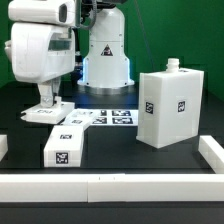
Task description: Assemble cabinet
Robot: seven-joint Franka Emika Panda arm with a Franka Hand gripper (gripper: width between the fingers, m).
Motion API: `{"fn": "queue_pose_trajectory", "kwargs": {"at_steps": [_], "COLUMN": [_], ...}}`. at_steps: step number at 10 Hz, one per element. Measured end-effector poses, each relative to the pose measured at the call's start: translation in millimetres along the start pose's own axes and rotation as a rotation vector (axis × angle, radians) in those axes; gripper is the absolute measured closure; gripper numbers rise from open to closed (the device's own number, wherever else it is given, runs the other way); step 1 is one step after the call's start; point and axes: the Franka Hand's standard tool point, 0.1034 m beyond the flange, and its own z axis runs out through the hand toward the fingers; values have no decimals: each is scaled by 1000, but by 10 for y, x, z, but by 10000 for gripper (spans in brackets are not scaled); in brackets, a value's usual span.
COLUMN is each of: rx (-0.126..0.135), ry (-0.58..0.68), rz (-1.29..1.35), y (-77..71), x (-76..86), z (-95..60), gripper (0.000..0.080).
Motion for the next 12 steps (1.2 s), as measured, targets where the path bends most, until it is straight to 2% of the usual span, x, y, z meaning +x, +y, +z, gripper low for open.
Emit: {"fn": "queue_pose_trajectory", "kwargs": {"at_steps": [1, 2, 3, 4, 7, 9, 10, 12], "rx": [2, 18, 57, 82, 89, 111, 129, 171], "ry": [0, -7, -18, -31, -33, -36, -38, 14], "rz": [2, 23, 82, 137, 157, 145, 127, -8], "y": [-12, -175, -455, -584, -617, -652, -812, -1124], "x": [-12, -127, -272, -325, -333, -378, -529, -918], "z": [4, 21, 69, 96, 120, 194, 195, 295], "gripper": [732, 732, 732, 732, 732, 732, 732, 732]}}
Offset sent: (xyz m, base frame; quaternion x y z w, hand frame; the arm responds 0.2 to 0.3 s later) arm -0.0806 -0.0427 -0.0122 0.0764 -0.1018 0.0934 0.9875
